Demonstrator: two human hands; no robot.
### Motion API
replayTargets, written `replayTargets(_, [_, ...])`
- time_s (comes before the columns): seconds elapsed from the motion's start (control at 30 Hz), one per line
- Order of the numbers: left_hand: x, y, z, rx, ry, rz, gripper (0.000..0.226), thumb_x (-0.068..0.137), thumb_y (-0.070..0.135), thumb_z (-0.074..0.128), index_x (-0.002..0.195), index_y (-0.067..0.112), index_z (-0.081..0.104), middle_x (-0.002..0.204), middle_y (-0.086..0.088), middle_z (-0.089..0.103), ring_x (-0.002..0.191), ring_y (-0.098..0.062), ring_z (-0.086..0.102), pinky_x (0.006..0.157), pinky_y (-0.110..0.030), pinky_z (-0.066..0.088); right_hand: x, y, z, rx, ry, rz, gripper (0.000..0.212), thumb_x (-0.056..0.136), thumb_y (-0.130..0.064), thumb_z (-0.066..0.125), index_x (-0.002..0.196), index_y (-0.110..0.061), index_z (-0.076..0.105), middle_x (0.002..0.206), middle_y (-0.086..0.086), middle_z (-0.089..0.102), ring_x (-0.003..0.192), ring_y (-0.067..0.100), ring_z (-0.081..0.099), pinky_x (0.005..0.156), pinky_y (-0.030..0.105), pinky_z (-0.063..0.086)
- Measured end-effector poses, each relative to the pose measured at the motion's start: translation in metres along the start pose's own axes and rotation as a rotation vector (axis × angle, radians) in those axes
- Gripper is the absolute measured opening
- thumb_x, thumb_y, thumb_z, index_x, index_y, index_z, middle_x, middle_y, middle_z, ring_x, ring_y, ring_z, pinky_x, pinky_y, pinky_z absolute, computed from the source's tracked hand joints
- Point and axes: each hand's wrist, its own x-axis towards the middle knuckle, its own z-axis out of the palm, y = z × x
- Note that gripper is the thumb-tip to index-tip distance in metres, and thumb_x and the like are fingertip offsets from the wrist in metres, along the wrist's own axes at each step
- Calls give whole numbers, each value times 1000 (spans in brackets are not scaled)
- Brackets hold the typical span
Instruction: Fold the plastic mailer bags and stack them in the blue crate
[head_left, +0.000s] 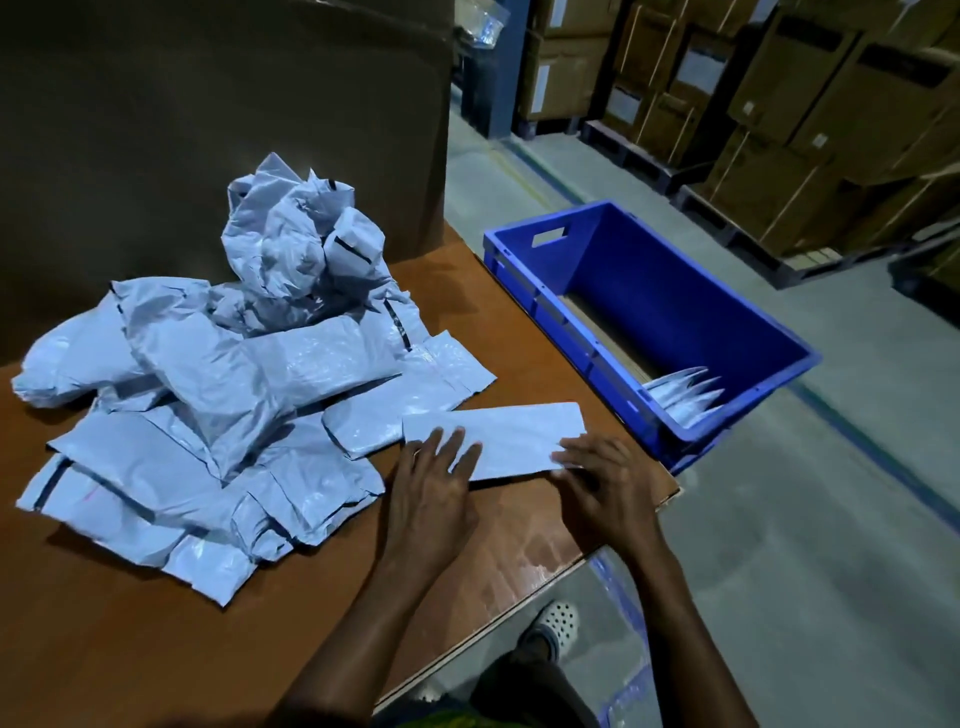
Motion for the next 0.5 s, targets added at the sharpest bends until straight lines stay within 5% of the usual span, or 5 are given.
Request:
replayTargets(0.1, [-6,6,1,-19,-31,-23,63,81,33,40,132,12,70,144,-16,61,136,-38,55,111,-60,44,-2,-4,-3,-44,-64,51,48,84,-62,72,113,-24,81,126,-5,72,122,17,61,103,43,48])
replayTargets(0.27, [22,14,10,-35,13,-62,63,100,36,27,150,7,52,160,-19,42,153,-37,31,125,-54,26,32,-40,10,-102,-82,47,44,99,-55,56,121,-23,77,136,-2,68,130,19,58,110,45,43])
replayTargets(0.4, [28,15,38,-19,-27,-76,65,108,41,20,164,8,22,172,-14,10,160,-31,2,129,-49,11,37,-43,35,-235,-304,80,56,107,-56,35,155,-31,47,169,-1,33,159,19,18,129,43,10])
replayTargets(0.5, [18,17,42,-17,9,-90,65,108,39,26,166,12,12,173,-12,2,161,-30,-4,130,-50,9,24,-40,42,-300,-330,71,60,110,-59,18,165,-36,21,175,-7,7,161,13,-11,131,46,-3])
